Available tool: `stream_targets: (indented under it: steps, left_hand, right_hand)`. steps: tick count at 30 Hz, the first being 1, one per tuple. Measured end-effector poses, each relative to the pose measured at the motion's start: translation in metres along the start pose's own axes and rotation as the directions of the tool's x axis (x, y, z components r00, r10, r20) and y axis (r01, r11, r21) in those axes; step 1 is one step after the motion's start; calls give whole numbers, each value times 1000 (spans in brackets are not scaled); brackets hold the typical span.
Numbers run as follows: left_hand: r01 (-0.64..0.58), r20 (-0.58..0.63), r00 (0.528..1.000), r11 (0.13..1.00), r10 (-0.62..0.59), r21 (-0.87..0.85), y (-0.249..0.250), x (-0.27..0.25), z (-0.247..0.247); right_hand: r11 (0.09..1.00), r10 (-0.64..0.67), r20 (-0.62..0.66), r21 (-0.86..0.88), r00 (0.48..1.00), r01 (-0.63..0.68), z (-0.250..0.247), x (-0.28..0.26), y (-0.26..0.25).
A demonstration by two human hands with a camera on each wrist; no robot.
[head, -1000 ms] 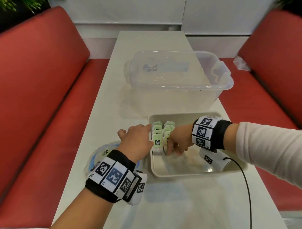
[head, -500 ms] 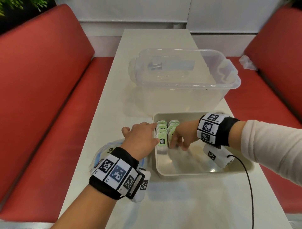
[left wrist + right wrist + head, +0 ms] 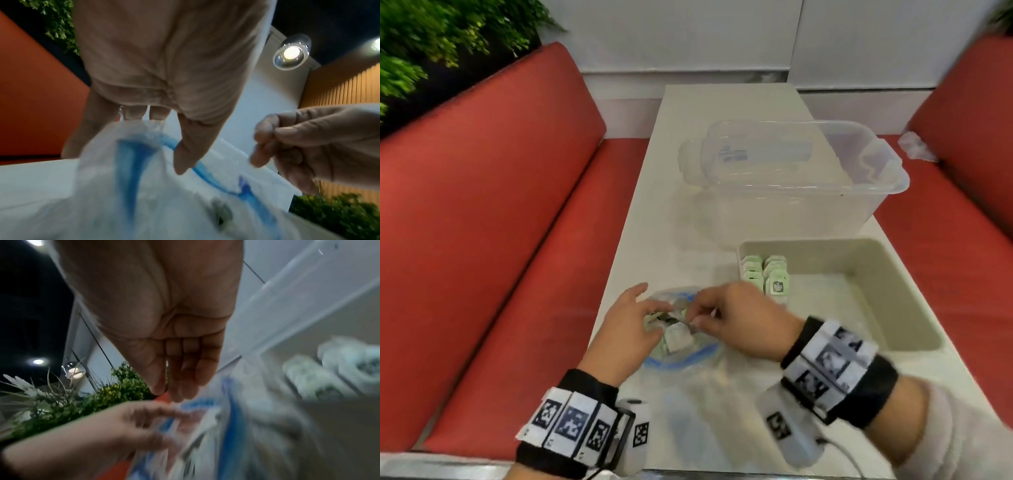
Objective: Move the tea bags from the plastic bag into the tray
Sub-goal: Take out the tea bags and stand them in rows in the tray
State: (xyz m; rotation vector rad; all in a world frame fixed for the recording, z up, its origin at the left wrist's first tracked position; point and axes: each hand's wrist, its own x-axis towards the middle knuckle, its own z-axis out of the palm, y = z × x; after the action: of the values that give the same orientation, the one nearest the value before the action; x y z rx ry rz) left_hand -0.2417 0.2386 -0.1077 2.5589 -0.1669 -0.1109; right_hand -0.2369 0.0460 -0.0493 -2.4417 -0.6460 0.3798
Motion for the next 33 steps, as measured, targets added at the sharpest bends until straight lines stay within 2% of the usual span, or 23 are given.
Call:
stream_targets:
  steps: [3,7,10,15,19,26,33]
  left_hand:
    - [10,10,1000,1000,-10,-10,-11,-4,9]
    - [-29,-59,998,999,26,-46,-9,-10,13]
    - [-53,-48,998,998,51,-25,-7,-18,21]
    - [-57,-32,998,997,55,-52,-11,-27,30]
    - [-49,-23,999,997,47,-62,-10,-28,28]
    - [-16,13,1000,996,18,-88,-13,-24,26]
    - [-57,0,998,993,57,-108,-12,-20,19]
  right_hand:
    - [968,125,82,-230,989,-104,53,2,-4]
    - [887,277,-35,-376,960,-269,77,-2,-7]
    - [860,301,-113,-397,947,-320,80,-2,-9]
    - [863,192,-95,-457,977,-214,90,17,-20]
    - [854,235,-50,-467,971,-230,98,32,-16]
    - [877,170,-50,-447,984,-175,105,34,-3]
    - [865,204,-40,-461,978,-199,100,34,0]
